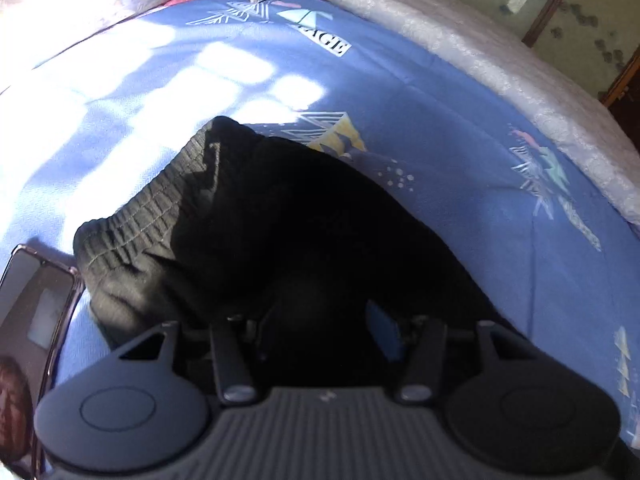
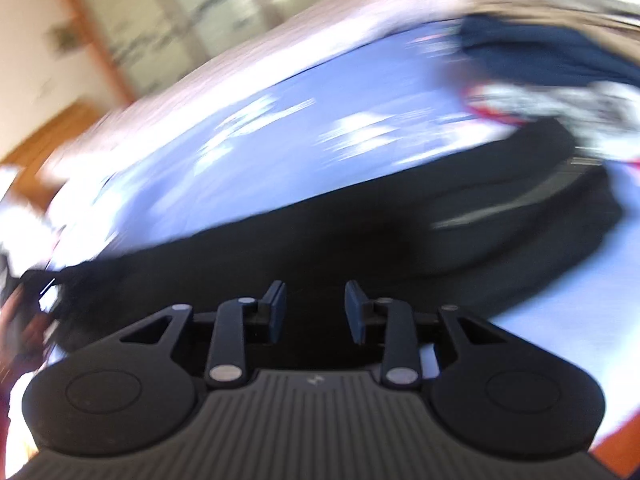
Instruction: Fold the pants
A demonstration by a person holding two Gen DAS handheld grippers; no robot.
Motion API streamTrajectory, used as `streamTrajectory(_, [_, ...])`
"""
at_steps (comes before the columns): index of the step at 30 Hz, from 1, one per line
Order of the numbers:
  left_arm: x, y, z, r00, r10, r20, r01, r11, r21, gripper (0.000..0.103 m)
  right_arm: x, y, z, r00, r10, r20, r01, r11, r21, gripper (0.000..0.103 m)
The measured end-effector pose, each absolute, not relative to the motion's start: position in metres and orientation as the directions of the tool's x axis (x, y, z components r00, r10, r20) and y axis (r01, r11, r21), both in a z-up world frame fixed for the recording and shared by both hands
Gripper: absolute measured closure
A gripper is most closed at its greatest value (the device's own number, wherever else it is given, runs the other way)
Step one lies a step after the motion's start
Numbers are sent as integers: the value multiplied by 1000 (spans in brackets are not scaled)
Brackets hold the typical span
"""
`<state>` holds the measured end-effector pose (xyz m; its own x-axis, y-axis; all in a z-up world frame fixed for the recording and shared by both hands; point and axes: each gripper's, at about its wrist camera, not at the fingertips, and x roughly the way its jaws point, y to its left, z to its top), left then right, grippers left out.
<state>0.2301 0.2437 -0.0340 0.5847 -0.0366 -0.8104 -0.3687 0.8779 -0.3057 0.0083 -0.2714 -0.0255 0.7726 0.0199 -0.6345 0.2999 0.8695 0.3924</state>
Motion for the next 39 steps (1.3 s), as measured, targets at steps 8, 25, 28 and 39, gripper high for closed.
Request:
streamTrajectory(8, [166,166,-51,564,-148,-813,-236,914,-330,45,-50,-403,-64,814,-140,-564,551,493,673,59])
streamTrajectory(25, [156,188,-42,577,-277,-768,-276,819,-503,38,26,-357,-27,895,43,-443,293,693,659,90])
streamTrajectory(28, [152,199,-31,620,-361,-697,-231,765,-601,38,56,-291,5,893,181,-411,107,804,585,90])
streamTrajectory(39, [164,173,-44,554,-473,-685,-168,742,-649,36,132,-74,-77,566,466,-680,-266,884,384,70])
